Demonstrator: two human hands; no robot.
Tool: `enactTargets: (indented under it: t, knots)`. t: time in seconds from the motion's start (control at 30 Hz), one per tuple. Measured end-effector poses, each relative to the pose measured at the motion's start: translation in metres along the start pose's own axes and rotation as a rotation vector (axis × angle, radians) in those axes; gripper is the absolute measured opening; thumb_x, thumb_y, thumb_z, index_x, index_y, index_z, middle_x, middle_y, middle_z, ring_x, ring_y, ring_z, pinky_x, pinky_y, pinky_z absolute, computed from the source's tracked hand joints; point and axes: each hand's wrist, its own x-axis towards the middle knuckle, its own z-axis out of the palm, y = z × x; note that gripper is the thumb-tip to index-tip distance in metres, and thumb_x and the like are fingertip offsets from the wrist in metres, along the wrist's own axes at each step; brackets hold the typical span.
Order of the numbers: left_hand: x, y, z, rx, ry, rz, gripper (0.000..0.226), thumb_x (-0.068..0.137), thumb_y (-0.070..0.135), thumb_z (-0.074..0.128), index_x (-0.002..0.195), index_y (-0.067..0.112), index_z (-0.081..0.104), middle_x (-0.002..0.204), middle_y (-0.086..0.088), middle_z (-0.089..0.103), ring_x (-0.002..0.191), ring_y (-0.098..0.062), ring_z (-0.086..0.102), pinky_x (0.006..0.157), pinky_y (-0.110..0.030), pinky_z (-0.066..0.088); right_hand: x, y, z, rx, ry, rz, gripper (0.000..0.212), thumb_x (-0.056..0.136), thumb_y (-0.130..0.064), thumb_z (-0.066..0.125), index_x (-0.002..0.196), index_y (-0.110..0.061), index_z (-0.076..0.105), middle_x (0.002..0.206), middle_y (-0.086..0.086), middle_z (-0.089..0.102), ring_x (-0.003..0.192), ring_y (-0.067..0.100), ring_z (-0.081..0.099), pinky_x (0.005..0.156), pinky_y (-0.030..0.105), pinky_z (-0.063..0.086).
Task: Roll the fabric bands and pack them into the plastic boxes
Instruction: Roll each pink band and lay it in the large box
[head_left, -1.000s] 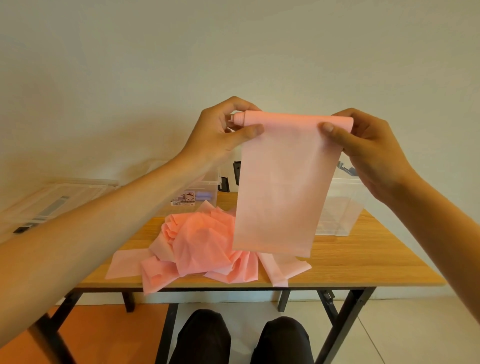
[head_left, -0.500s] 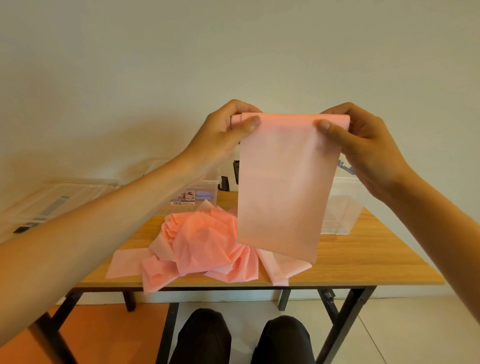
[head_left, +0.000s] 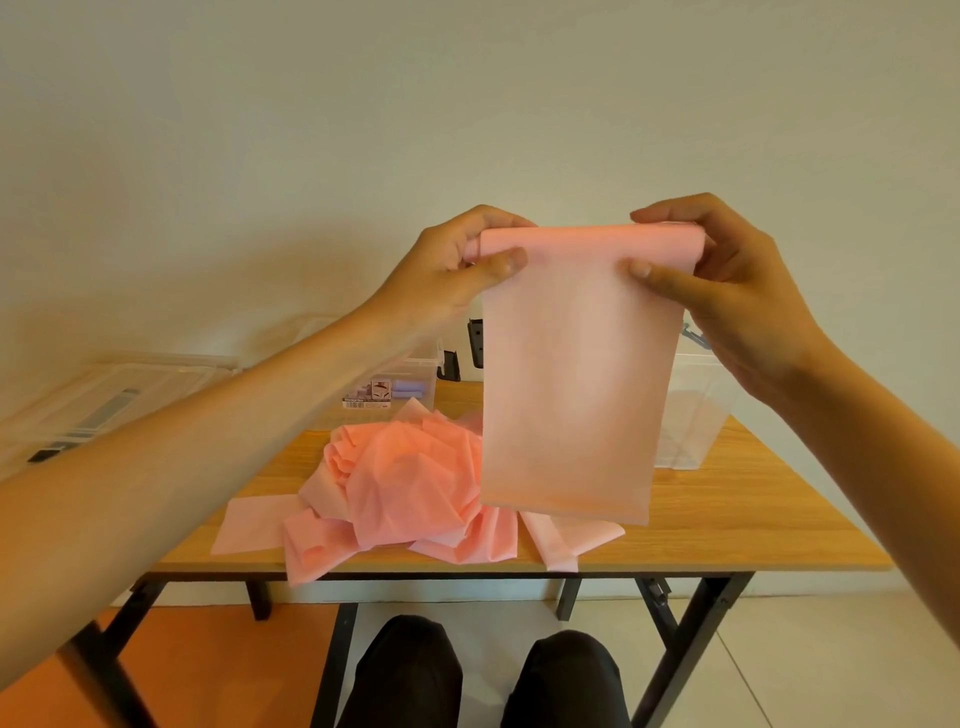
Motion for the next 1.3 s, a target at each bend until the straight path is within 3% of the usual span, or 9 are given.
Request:
enactTargets:
  t: [0.13,0.33,0.5,0.57,0.73,0.87,1.0,1.17,1.3]
  knots:
    - [-0.001,-0.001,-0.001,-0.039,-0.017,-0.001,0.02,0.1,0.009,0.058,0.12,0.014,0.058,0.104,0.002,0.065,0.091,-0.001,0.064,0.083,-0.016,0.05,0.0,0.001,0.002,-0.041,0.035,-0.016,0.022,0.089,-0.018,0.075,0.109,-0.013,0.067,0.106,0.003,0.071,0.096,0.019,0.067,0.083,0.037,0.057]
    - [0.0,-0.002,-0.001,-0.006,0.002,0.028,0.014,0.1,0.01,0.059,0.11,0.02,0.059,0.1,0.005,0.065,0.088,-0.003,0.062,0.083,-0.018,0.049,0.0,0.002,0.002,-0.08,0.111,0.038,0.019,0.089,-0.034,0.075,0.094,-0.017,0.069,0.083,-0.007,0.07,0.079,0.013,0.065,0.072,0.029,0.051]
    - [0.001,-0.006,0.002,-0.036,0.052,0.009,0.007,0.103,0.014,0.054,0.104,0.014,0.06,0.082,0.018,0.069,0.079,0.003,0.062,0.075,-0.012,0.044,-0.001,0.0,0.002,-0.013,0.035,0.004,0.028,0.087,-0.019,0.078,0.111,-0.017,0.063,0.098,0.001,0.07,0.091,0.021,0.068,0.079,0.043,0.056]
    - [0.001,-0.008,0.002,-0.034,0.051,0.001,0.008,0.103,0.017,0.054,0.104,0.015,0.062,0.085,0.018,0.069,0.083,0.002,0.062,0.078,-0.012,0.044,-0.001,-0.001,0.003,-0.024,0.023,-0.022,0.028,0.085,-0.014,0.079,0.108,-0.016,0.064,0.103,0.001,0.07,0.093,0.021,0.068,0.08,0.041,0.058]
    - [0.0,-0.01,-0.001,-0.07,0.012,0.038,0.022,0.094,0.011,0.067,0.114,0.015,0.06,0.106,-0.001,0.064,0.096,-0.014,0.059,0.084,-0.024,0.049,-0.001,0.001,0.004,-0.044,0.093,0.016,0.025,0.086,-0.025,0.078,0.102,-0.011,0.066,0.092,-0.002,0.072,0.084,0.016,0.069,0.075,0.033,0.055]
    - [0.001,-0.008,-0.002,-0.018,0.03,0.045,0.012,0.095,0.01,0.066,0.104,0.017,0.061,0.096,0.002,0.062,0.088,-0.009,0.057,0.079,-0.021,0.045,-0.001,0.003,0.004,-0.074,0.101,0.039,0.034,0.085,-0.035,0.077,0.104,-0.009,0.067,0.091,0.001,0.071,0.083,0.017,0.068,0.077,0.039,0.055]
    - [0.003,-0.011,-0.002,-0.023,0.066,0.032,0.009,0.093,0.016,0.068,0.1,0.015,0.063,0.093,0.0,0.064,0.086,-0.011,0.059,0.08,-0.027,0.045,-0.001,0.003,0.002,-0.032,0.034,0.038,0.029,0.086,-0.027,0.077,0.11,-0.019,0.064,0.098,0.008,0.071,0.089,0.024,0.068,0.079,0.044,0.055]
    - [0.001,-0.012,-0.005,-0.057,0.047,0.051,0.03,0.083,0.016,0.076,0.108,0.023,0.061,0.1,-0.001,0.065,0.089,-0.019,0.061,0.079,-0.035,0.049,0.0,0.001,0.005,-0.063,0.061,0.069,0.023,0.09,-0.034,0.073,0.096,-0.013,0.064,0.088,-0.001,0.071,0.082,0.017,0.067,0.075,0.038,0.054]
    - [0.002,-0.011,-0.005,-0.043,0.089,0.063,0.02,0.087,0.008,0.074,0.101,0.018,0.064,0.096,0.001,0.065,0.089,-0.012,0.06,0.08,-0.029,0.049,0.0,0.001,0.004,-0.057,0.032,0.08,0.025,0.089,-0.035,0.073,0.102,-0.016,0.065,0.088,0.001,0.071,0.08,0.017,0.065,0.071,0.035,0.052]
